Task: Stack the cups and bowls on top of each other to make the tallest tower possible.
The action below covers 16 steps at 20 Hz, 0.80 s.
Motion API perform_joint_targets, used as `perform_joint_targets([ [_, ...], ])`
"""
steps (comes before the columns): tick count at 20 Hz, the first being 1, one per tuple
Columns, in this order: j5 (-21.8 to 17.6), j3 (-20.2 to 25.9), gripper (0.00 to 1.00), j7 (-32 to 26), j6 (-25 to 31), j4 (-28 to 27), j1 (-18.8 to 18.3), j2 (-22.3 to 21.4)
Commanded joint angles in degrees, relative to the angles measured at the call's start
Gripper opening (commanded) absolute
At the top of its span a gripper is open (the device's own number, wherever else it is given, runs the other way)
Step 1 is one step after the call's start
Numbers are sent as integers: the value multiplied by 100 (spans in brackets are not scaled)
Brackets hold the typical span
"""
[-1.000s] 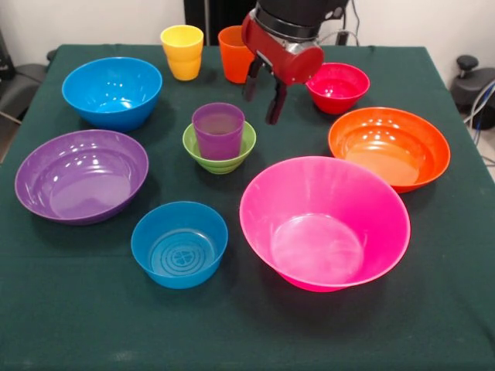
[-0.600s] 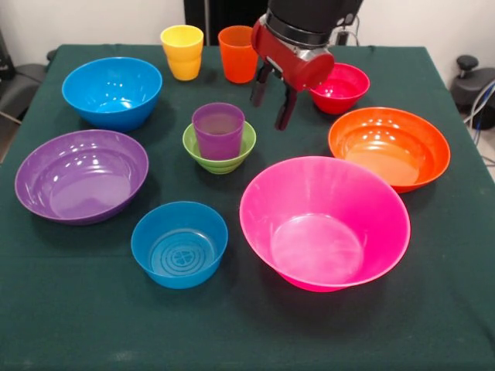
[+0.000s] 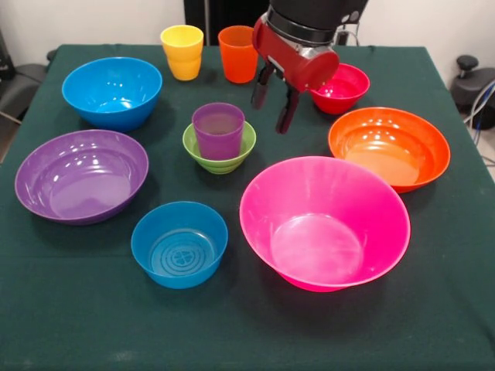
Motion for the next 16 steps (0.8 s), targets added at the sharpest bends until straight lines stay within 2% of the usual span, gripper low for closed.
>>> perform_joint_targets([
  [1, 206, 251, 100, 859, 720, -413, 16, 237],
  [4, 216, 347, 100, 689, 626, -453, -31, 239],
  [12, 284, 368, 100, 622, 940, -810, 47, 330],
  [16, 297, 332, 100, 696, 900, -1104, 99, 582],
])
